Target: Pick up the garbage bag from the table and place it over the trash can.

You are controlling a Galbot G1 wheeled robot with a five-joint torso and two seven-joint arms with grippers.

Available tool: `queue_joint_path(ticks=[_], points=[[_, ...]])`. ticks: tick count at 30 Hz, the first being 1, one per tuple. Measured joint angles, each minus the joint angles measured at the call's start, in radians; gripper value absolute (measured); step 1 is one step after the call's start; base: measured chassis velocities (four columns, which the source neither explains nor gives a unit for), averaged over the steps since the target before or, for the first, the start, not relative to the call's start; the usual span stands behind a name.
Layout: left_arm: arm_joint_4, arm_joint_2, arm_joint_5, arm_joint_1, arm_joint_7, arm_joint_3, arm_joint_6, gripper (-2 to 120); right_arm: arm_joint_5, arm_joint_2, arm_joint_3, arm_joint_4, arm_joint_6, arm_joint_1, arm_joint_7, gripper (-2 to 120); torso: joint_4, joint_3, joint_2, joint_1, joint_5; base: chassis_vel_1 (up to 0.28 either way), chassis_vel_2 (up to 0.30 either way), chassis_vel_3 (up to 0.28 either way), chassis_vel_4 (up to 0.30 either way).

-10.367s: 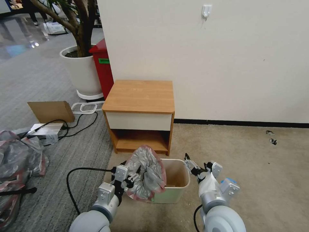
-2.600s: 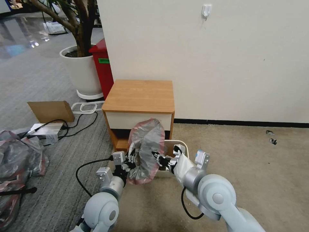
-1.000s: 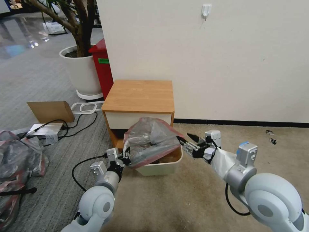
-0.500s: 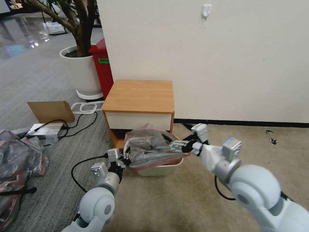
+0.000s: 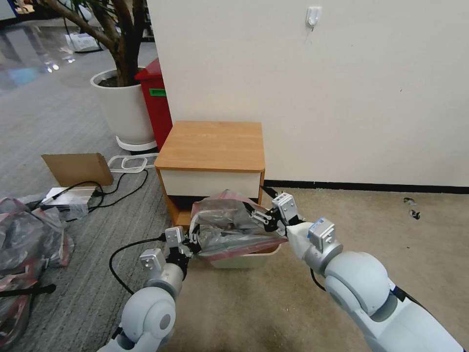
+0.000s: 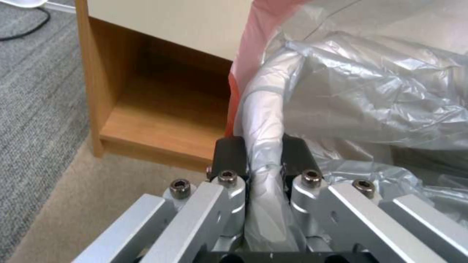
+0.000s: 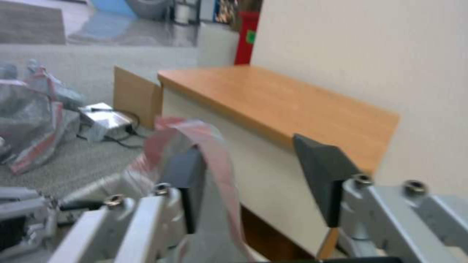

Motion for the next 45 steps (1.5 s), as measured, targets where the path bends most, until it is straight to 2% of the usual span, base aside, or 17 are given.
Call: queue_joint_path(ticks=[3, 4, 7, 8, 11, 15, 19, 23, 26, 29, 31, 32, 36, 38, 41, 43, 45], points=[[0.000, -0.003, 0.001, 0.003, 0.001, 0.005, 0.000, 7, 0.022, -0.003, -0.007, -0.001, 0.036, -0.001, -0.028, 30, 0.0000, 0.000, 0.000, 0.000, 0.0000, 0.000, 0.000, 0.000, 0.000], [0.000, -0.003, 0.001, 0.003, 0.001, 0.005, 0.000, 7, 0.022, -0.003, -0.007, -0.001, 0.036, -0.001, -0.028, 30, 0.0000, 0.000, 0.000, 0.000, 0.0000, 0.000, 0.000, 0.000, 0.000], [0.000, -0.004, 0.007, 0.012, 0.010, 0.010, 0.000, 7, 0.076, -0.002, -0.007, -0.009, 0.035, 0.001, -0.029, 14, 0.0000, 0.000, 0.000, 0.000, 0.0000, 0.000, 0.000, 0.000, 0.000], [0.000, -0.004, 0.007, 0.012, 0.010, 0.010, 0.000, 7, 0.076, -0.002, -0.007, -0.009, 0.035, 0.001, -0.029, 14, 0.0000, 0.000, 0.000, 0.000, 0.0000, 0.000, 0.000, 0.000, 0.000], [-0.002, -0.004, 0.024, 0.024, 0.024, 0.017, 0.000, 7, 0.118, -0.008, 0.006, -0.015, 0.008, 0.010, 0.001, 2, 0.0000, 0.000, 0.000, 0.000, 0.0001, 0.000, 0.000, 0.000, 0.000], [-0.001, -0.010, 0.034, 0.037, 0.031, 0.030, -0.001, 7, 0.169, -0.023, 0.035, -0.028, -0.058, 0.029, 0.056, 0, 0.0001, 0.000, 0.000, 0.000, 0.0000, 0.000, 0.000, 0.000, 0.000], [0.001, -0.019, 0.037, 0.043, 0.035, 0.040, -0.002, 7, 0.181, -0.043, 0.064, -0.041, -0.061, 0.034, 0.066, 0, 0.0000, 0.000, 0.000, 0.000, 0.0002, 0.000, 0.000, 0.000, 0.000], [0.006, -0.022, 0.039, 0.042, 0.035, 0.040, -0.004, 7, 0.223, -0.066, 0.099, 0.009, -0.071, 0.010, 0.067, 0, 0.0000, 0.000, 0.000, 0.000, 0.0001, 0.000, 0.000, 0.000, 0.000], [0.012, -0.022, 0.049, 0.037, 0.035, 0.038, -0.005, 7, 0.269, -0.088, 0.112, 0.060, -0.097, -0.011, 0.067, 6, -0.0001, 0.000, 0.000, 0.000, 0.0000, 0.000, 0.000, 0.000, 0.000], [0.025, -0.018, 0.099, 0.026, 0.037, 0.036, -0.020, 7, 0.304, -0.108, 0.100, 0.114, -0.149, -0.021, 0.068, 22, 0.0000, 0.000, 0.000, 0.000, 0.0000, 0.000, 0.000, 0.000, 0.000], [0.031, -0.017, 0.127, 0.023, 0.042, 0.036, -0.025, 7, 0.305, -0.110, 0.087, 0.120, -0.161, -0.019, 0.068, 25, -0.0001, 0.000, 0.000, 0.000, -0.0001, 0.000, 0.000, 0.000, 0.000], [0.035, -0.015, 0.156, 0.019, 0.049, 0.035, -0.031, 7, 0.303, -0.110, 0.070, 0.122, -0.169, -0.015, 0.068, 32, 0.0000, 0.000, 0.000, 0.000, -0.0001, 0.000, 0.000, 0.000, 0.000], [0.037, -0.007, 0.183, 0.012, 0.056, 0.035, -0.034, 7, 0.253, -0.101, 0.018, 0.110, -0.179, -0.005, 0.062, 41, 0.0001, 0.000, 0.000, 0.000, 0.0000, 0.000, 0.000, 0.000, 0.000], [0.032, -0.003, 0.187, 0.011, 0.057, 0.034, -0.034, 7, 0.180, -0.089, -0.016, 0.088, -0.178, 0.000, 0.047, 53, 0.0001, 0.000, 0.000, 0.000, 0.0000, 0.000, 0.000, 0.000, 0.000], [0.027, -0.001, 0.187, 0.013, 0.057, 0.033, -0.034, 7, 0.096, -0.078, -0.037, 0.063, -0.160, 0.003, 0.034, 61, 0.0000, 0.000, 0.000, 0.000, 0.0000, 0.000, 0.000, 0.000, 0.000], [0.026, -0.001, 0.187, 0.014, 0.057, 0.033, -0.034, 7, 0.058, -0.073, -0.045, 0.053, -0.149, 0.005, 0.031, 62, 0.0001, 0.000, 0.000, 0.000, 0.0000, 0.000, 0.000, 0.000, 0.000], [0.023, -0.002, 0.186, 0.017, 0.057, 0.033, -0.034, 7, -0.003, -0.067, -0.054, 0.037, -0.124, 0.006, 0.025, 56, 0.0001, 0.000, 0.000, 0.000, 0.0000, 0.000, 0.000, 0.000, 0.000]])
